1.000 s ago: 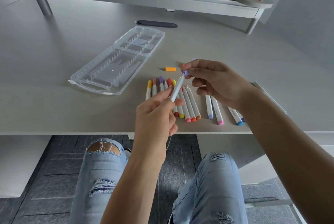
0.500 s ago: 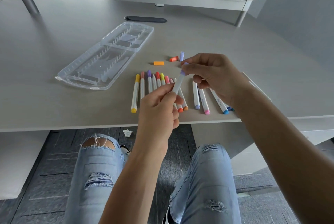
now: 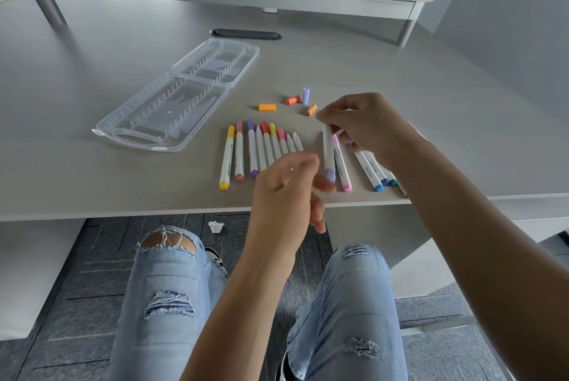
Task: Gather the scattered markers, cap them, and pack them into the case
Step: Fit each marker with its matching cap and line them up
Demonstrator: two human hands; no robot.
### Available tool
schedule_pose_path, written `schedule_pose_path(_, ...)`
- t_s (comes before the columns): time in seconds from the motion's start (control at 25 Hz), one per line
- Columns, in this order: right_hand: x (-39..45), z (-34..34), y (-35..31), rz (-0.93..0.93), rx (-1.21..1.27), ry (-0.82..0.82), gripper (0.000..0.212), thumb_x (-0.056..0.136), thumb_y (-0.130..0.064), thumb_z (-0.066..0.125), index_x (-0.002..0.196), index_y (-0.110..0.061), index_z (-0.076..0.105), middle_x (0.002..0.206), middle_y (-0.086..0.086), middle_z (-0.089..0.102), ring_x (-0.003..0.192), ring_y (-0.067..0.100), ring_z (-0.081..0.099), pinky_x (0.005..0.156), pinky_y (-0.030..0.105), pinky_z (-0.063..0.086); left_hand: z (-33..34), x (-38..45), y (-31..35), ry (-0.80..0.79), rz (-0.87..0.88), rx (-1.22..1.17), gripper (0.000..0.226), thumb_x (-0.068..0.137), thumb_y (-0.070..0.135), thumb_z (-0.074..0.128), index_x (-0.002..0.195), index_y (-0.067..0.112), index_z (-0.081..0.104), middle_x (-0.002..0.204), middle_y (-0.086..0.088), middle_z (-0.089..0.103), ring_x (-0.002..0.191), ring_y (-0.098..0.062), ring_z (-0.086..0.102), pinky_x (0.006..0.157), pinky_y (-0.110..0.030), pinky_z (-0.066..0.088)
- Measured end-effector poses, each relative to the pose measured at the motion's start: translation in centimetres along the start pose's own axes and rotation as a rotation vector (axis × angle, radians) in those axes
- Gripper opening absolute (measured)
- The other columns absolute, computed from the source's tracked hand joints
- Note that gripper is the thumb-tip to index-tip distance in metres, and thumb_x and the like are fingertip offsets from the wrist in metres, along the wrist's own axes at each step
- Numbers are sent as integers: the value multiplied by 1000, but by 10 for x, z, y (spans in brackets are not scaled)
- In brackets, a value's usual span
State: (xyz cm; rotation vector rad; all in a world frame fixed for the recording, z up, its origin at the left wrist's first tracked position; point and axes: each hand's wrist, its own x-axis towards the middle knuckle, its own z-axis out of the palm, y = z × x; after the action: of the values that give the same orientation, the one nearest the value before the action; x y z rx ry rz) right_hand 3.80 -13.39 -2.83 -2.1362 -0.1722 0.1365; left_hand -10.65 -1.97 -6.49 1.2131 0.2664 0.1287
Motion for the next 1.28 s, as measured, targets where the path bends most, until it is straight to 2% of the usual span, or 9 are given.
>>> schedule_pose_path(0.08, 14, 4, 1, -20, -176, 26, 17, 89, -31, 77, 91, -14, 75, 68, -2, 66, 54, 12, 52, 47, 15, 40, -10, -3, 0, 48, 16, -6, 17, 103, 15, 54, 105, 10, 69, 72, -14, 63, 47, -19, 40, 44, -29, 41)
schedule_pose_path(0.2, 26, 18, 2, -76, -437, 46, 12, 88, -32, 76, 91, -20, 74, 71, -4, 63, 67, 19, 62, 58, 23, 48, -22, -4, 2, 89, 36, -29, 17, 102, 16, 56, 105, 7, 70, 69, -13, 60, 46, -18, 40, 43, -29, 40)
schedule_pose_path(0.32, 24, 31, 0, -94, -615, 64, 14, 91, -35, 72, 93, -22, 72, 80, -2, 64, 75, 22, 63, 55, 25, 40, -27, -4, 3, 105, 48, -22, 19, 102, 17, 54, 106, 6, 70, 69, -12, 61, 47, -19, 40, 43, -29, 40)
schedule_pose_path(0.52, 18, 16, 12, -106, -603, 136, 7, 91, -29, 69, 89, -23, 70, 84, -1, 67, 80, 25, 64, 63, 29, 47, -28, 0, 2, 104, 42, -31, 20, 102, 16, 54, 103, 4, 70, 69, -12, 60, 47, -18, 41, 43, -28, 40)
schedule_pose_path(0.68, 9, -1, 17, -72, -712, 76, 22, 90, -41, 73, 84, -19, 72, 84, 1, 70, 78, 24, 64, 64, 33, 54, -25, 2, 1, 95, 41, -30, 20, 102, 15, 53, 102, 3, 70, 71, -14, 60, 47, -18, 42, 44, -28, 41)
schedule_pose_path(0.84, 6, 6, 11, -51, -798, 59, 38, 88, -53, 71, 81, -15, 70, 76, 4, 65, 75, 28, 63, 54, 26, 36, -24, 2, 2, 92, 38, -28, 21, 102, 15, 53, 101, 3, 70, 71, -14, 60, 47, -18, 42, 44, -28, 41)
schedule_pose_path(0.96, 9, 15, 5, -66, -853, 73, 48, 88, -57, 67, 74, -12, 59, 67, 4, 55, 67, 28, 56, 54, 27, 34, -27, 2, 4, 91, 48, -7, 20, 101, 15, 54, 99, 4, 70, 70, -13, 61, 47, -17, 42, 44, -29, 41)
schedule_pose_path(1.12, 15, 19, -2, -46, -870, 71, 54, 86, -63, 68, 71, -12, 56, 67, 3, 55, 61, 22, 51, 53, 27, 33, -32, 9, 6, 109, 91, 49, 18, 101, 14, 57, 99, 0, 68, 69, -9, 62, 43, -17, 41, 42, -28, 41)
schedule_pose_path(1.28, 21, 10, -2, -21, -721, 135, 38, 85, -46, 70, 77, -8, 69, 73, 6, 65, 67, 28, 59, 55, 26, 37, -27, 17, 9, 115, 132, 155, 11, 97, 14, 61, 95, 10, 71, 72, -9, 66, 45, -14, 48, 45, -33, 51)
